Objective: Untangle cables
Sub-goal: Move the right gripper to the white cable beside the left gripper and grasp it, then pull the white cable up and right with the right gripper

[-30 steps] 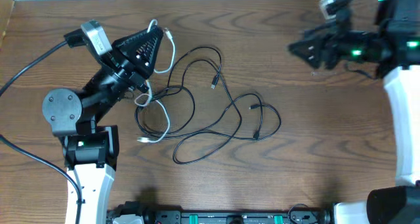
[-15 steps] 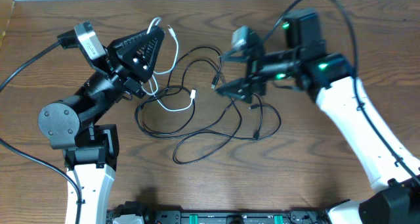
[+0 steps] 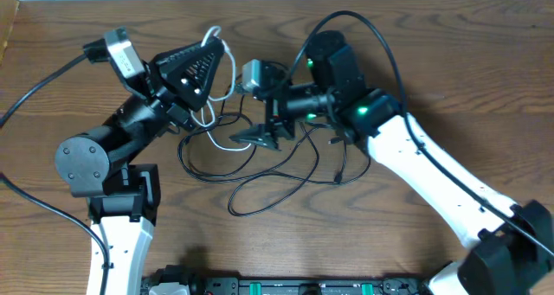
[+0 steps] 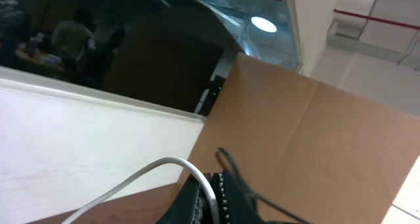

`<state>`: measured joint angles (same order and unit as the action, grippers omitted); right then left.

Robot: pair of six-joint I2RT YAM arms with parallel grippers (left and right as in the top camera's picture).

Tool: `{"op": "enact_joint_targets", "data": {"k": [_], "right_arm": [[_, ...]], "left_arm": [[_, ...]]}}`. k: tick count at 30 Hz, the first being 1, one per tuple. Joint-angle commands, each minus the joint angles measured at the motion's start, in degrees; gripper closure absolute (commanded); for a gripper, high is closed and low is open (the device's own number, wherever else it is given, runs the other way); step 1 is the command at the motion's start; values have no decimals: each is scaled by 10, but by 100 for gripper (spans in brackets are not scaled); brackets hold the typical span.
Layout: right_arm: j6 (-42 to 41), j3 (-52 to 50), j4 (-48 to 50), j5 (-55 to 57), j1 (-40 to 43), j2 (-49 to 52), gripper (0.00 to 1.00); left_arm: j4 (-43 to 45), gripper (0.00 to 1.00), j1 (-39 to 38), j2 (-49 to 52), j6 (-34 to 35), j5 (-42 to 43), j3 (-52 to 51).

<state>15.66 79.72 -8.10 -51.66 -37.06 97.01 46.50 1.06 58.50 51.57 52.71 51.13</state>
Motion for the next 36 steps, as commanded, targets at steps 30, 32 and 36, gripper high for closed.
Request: {"op": "enact_joint_targets", "data": {"k": [30,32,36], "right_arm": [[-301,-3,191,-4,113,94,99],[-335,-3,218,-43,144,89,99],[-469,-2,344,-121,220,79,99]], "left_arm": [[-142,38,-10,-1,-101,13,10],[-181,28,-10,0,-122,13,10],[-265,21,-10,7,-161,13,9]]}}
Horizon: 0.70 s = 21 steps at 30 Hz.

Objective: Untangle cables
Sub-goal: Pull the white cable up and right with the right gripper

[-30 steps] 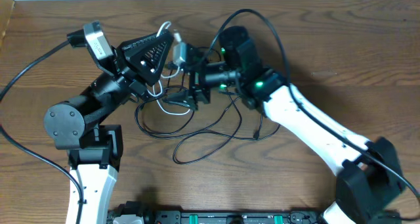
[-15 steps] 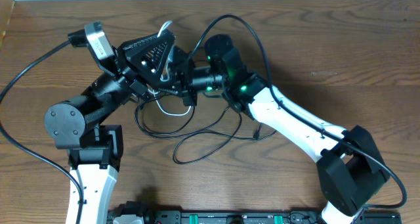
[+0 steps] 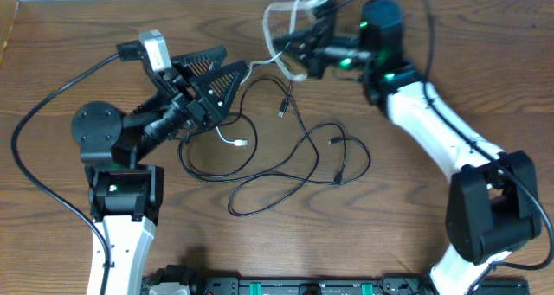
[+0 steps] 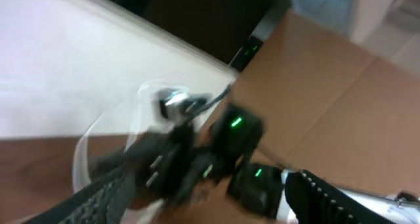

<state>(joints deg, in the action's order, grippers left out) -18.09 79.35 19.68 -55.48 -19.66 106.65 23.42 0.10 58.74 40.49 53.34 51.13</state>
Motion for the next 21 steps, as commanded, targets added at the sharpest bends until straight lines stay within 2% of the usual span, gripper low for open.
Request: {"op": "enact_joint_targets", "data": {"k": [1,4,8,14,21], "right_arm": [[-166,1,101,-93,62,-19,98],[-239,1,177,-106,100,-27,98],[-284,1,235,-113,144,-44,99],[-286,1,217,-116,209,-79,99],[-286,2,138,-104,302,-129,99]], "left_arm": [[-51,20,0,7,-55,7,9],[-95,16,0,16,-80,6,9],[-146,16,0,31,-118,6,9],[-170,16,0,57,-124,6,8],[-170,16,0,76,-127,6,8]]}}
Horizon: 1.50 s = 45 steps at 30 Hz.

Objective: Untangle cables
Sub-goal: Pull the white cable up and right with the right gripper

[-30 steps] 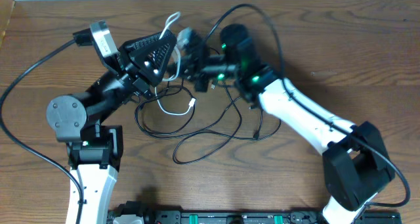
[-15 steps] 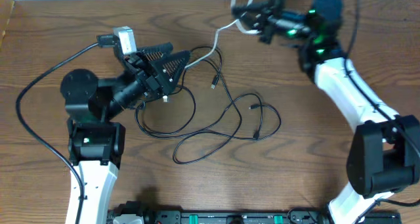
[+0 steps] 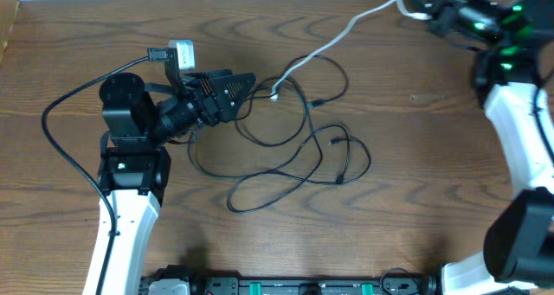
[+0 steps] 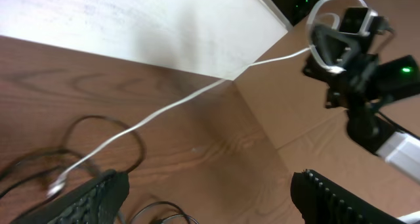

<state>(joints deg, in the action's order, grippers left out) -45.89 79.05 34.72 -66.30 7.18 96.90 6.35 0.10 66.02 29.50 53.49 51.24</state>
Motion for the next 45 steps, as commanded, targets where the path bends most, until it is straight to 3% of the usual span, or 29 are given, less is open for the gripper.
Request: {"op": "enact_joint_targets", "data": {"k": [1,12,19,33,41,45], "right_arm": [[-8,5,-19,3,47,-38,99],[-2,6,-41,-3,118,-86,99],[-1,6,-44,8,91,-87,99],[19,6,-45,47,-39,-87,99],[49,6,-51,60,-43,-87,99],[95,6,-124,80,-22,-87,99]], "left_arm": [[1,16,0,3,-21,5,7],[1,16,-8,3,-24,5,7],[1,16,-66,18,-72,5,7],[1,16,-101,81,-72,-4,7],[1,16,-101,81,-72,-3,7],[1,16,-101,81,-72,-3,7]]}}
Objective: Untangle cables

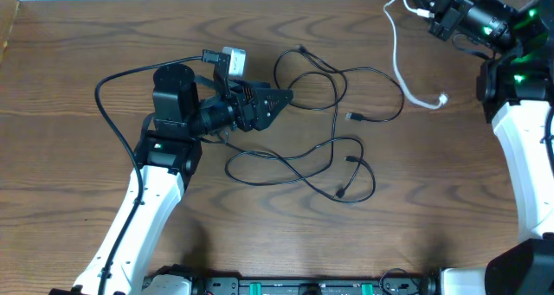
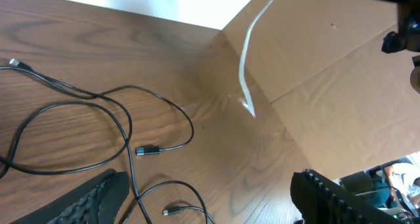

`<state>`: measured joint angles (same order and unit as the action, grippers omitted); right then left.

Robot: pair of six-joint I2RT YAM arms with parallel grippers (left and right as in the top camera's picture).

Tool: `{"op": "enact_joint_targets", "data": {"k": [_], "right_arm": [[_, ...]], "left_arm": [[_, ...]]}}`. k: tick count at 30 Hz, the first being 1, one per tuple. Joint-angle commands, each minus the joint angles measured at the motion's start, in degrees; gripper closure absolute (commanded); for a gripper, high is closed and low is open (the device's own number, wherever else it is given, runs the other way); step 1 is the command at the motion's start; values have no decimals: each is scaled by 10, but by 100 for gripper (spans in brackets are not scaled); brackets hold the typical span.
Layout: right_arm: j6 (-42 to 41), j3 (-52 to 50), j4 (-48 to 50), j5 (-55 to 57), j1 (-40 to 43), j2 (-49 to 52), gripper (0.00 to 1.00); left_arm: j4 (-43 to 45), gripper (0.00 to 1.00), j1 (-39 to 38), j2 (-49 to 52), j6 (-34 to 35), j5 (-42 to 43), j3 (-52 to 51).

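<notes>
Several thin black cables (image 1: 312,122) lie looped over each other in the middle of the wooden table (image 1: 86,200). A white cable (image 1: 400,57) lies apart from them at the back right, its free plug (image 1: 442,97) on the table. Its other end is in my right gripper (image 1: 422,7), which is shut on it at the back right corner. My left gripper (image 1: 273,106) stands open, pointing right over the left side of the black loops. In the left wrist view the gripper (image 2: 209,184) holds nothing, with black cable (image 2: 125,99) and the white cable (image 2: 246,66) ahead of it.
A white wall edge runs along the back of the table. A brown cardboard panel (image 2: 341,73) stands at the right side. The left arm's own black supply cable (image 1: 108,79) arcs beside its wrist.
The white cable was stretched from the black tangle to my right gripper; now it lies clear of the black cables at the right. My left gripper has moved right, and the black loops have shifted right.
Both grippers were close together at the tangle, white and black cable at the left fingers. Then my right gripper held the white cable at the back middle, left gripper open. Then it was at the back right corner, cable taut. Now the white cable lies separate.
</notes>
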<state>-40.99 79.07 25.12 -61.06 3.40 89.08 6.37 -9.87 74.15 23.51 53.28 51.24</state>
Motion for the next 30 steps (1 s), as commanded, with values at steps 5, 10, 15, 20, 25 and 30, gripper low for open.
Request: {"op": "enact_joint_targets", "data": {"k": [5,10,15,20,25,30], "right_arm": [[169,9,-207,112,47,-9,99],[314,44,-429,307,62,-9,99],[414,95,-582,570,75,-9,99],[476,106,-617,761,107,-9,99],[503,106,-611,789,188,-6,99],[498,106,-599,761,291,-2,99]], "left_arm": [[1,16,-2,0,-12,-1,7],[1,16,-1,0,-12,-2,7],[1,16,-1,0,-15,-3,7],[1,16,-1,0,-19,-4,7],[0,16,-1,0,-19,-4,7],[0,16,-1,0,-19,-4,7]]}}
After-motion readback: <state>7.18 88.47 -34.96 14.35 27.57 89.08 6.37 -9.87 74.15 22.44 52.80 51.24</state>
